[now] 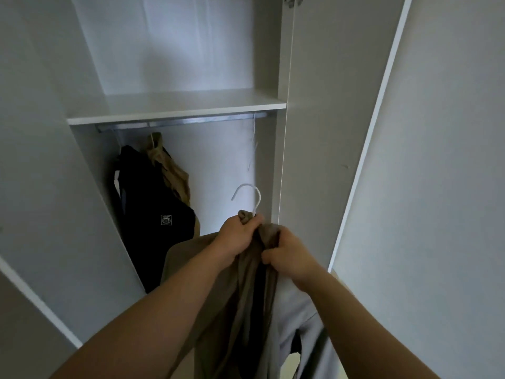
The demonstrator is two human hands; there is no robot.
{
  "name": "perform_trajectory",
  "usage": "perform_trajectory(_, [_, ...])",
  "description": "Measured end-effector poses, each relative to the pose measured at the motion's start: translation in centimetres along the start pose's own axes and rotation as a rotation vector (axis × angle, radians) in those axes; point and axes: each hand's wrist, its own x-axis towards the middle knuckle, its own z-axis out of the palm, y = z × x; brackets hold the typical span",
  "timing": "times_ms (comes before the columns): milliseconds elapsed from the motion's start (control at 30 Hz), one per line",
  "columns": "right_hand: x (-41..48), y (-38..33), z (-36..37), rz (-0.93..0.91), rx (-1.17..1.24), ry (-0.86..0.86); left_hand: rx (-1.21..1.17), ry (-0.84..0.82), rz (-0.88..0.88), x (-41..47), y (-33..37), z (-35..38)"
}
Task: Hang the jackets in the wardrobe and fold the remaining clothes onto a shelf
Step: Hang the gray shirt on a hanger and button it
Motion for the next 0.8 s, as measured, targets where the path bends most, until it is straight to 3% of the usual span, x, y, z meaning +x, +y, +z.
perform_trajectory(167, [8.3, -0.2, -1.4, -0.057, -0.067, -0.075, -0.021, -0.014, -0.02, 7.5, 1.3, -1.0])
perform_trajectory(400, [18.3, -1.5, -1.5, -0.228, -0.387, 0.113, 0.052, -0.05, 0.051, 16.7, 2.9, -2.2])
perform_trajectory(533, [23.0, -2.3, -1.8, -0.2, -0.541, 0.159, 0.097, -0.11, 0.116, 21.0, 3.2, -2.6])
perform_trajectory(700, [28.8, -3.4, -0.8, -0.127, -0.557, 0.286, 0.15, -0.219, 0.228, 27.5, 2.1, -5.1])
perform_trajectory(800, [32.4, -4.3, 0.9, -0.079, -0.494, 0.419, 0.309, -0.181, 0.3, 32.0, 0.5, -7.5])
